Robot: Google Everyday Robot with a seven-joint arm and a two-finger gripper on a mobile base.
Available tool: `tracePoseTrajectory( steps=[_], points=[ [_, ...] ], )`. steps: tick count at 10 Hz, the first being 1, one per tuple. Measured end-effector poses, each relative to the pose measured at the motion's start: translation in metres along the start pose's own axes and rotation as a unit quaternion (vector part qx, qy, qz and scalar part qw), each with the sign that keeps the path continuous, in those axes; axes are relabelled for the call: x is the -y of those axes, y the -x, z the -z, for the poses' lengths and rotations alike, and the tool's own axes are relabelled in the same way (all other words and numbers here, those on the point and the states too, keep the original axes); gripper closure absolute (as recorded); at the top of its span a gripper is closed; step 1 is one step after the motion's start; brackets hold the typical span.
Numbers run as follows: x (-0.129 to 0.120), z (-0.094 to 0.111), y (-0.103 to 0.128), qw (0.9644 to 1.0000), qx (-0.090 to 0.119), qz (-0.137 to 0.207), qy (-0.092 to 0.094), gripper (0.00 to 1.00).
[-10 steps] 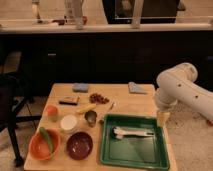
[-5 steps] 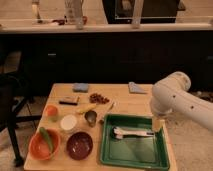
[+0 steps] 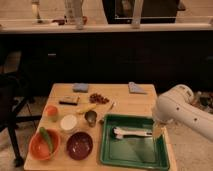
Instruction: Wipe purple bowl with brush
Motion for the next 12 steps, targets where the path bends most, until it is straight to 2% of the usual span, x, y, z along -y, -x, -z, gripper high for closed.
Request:
tracePoseTrajectory(
  steps=[3,9,12],
  points=[
    [-0.011,-0.015,-0.001,0.9999,0.004,0.005,0.015,0.20],
    [-0.029,-0.041,0.010,0.9981,0.028,0.034,0.044,0.20],
    [-0.034,-0.045,0.015,0.9955,0.060,0.055,0.049,0.20]
  ],
)
